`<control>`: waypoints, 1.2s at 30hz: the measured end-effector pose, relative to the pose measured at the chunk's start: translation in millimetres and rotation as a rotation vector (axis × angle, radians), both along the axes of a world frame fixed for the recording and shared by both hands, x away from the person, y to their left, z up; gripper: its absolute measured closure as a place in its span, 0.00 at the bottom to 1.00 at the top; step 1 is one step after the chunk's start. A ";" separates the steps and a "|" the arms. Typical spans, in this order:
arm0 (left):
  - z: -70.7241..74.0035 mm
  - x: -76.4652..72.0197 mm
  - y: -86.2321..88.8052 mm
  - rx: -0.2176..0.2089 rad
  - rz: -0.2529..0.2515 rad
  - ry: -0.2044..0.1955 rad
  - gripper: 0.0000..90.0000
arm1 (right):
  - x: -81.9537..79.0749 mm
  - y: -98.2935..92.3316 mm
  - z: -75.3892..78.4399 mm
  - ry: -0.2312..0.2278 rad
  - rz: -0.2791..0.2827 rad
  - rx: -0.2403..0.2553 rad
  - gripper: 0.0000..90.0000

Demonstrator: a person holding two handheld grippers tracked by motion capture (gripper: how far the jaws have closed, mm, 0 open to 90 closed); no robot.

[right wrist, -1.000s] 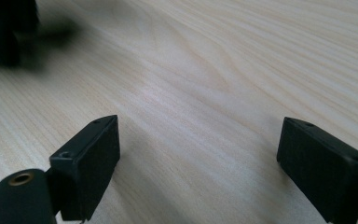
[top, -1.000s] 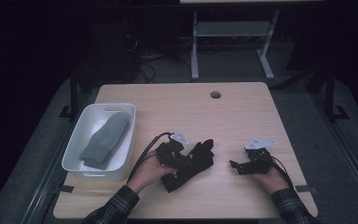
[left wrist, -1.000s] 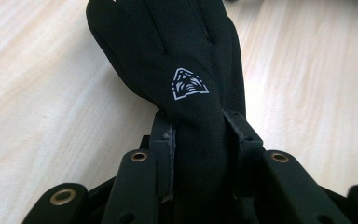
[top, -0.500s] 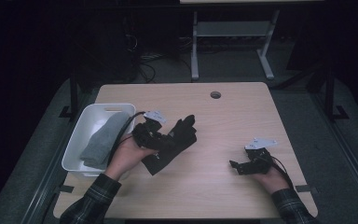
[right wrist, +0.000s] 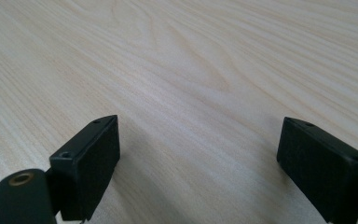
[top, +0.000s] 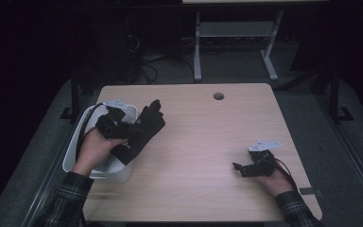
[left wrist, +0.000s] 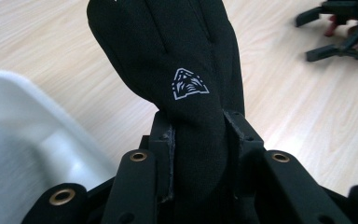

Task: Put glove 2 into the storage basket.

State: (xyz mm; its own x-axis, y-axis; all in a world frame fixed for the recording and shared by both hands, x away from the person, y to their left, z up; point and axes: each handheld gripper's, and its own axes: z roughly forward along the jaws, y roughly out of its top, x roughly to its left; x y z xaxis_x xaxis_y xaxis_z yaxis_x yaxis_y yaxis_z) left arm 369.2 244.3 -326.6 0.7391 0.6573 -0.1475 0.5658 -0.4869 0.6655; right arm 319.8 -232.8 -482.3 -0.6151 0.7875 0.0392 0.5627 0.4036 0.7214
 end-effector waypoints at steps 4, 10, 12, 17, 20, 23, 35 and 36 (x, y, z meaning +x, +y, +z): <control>-0.1 1.2 24.6 -0.004 0.053 -0.004 0.74 | 0.0 -0.1 0.0 0.000 0.000 -0.001 0.14; -2.6 4.8 57.5 0.000 0.124 -0.001 0.74 | 0.0 0.0 0.0 0.001 0.000 0.000 0.14; -6.4 6.8 69.4 -0.004 0.161 0.005 0.74 | 0.0 0.1 0.0 0.001 -0.001 0.000 0.14; -20.2 12.4 91.8 -0.002 0.220 0.027 0.74 | 0.3 0.0 0.0 -0.003 0.000 -0.001 0.14; -30.7 15.4 98.9 -0.005 0.243 0.047 0.74 | 0.3 0.1 -0.1 -0.003 -0.001 -0.001 0.14; -41.6 18.8 103.2 0.006 0.266 0.065 0.73 | 0.3 0.1 0.0 -0.003 0.000 -0.001 0.14; -51.3 21.3 108.7 0.043 0.338 0.010 0.31 | 0.4 0.0 -0.1 -0.004 0.001 -0.001 0.14; -48.4 20.5 108.3 0.043 0.339 -0.006 0.27 | 0.4 0.0 -0.1 -0.004 0.001 -0.001 0.14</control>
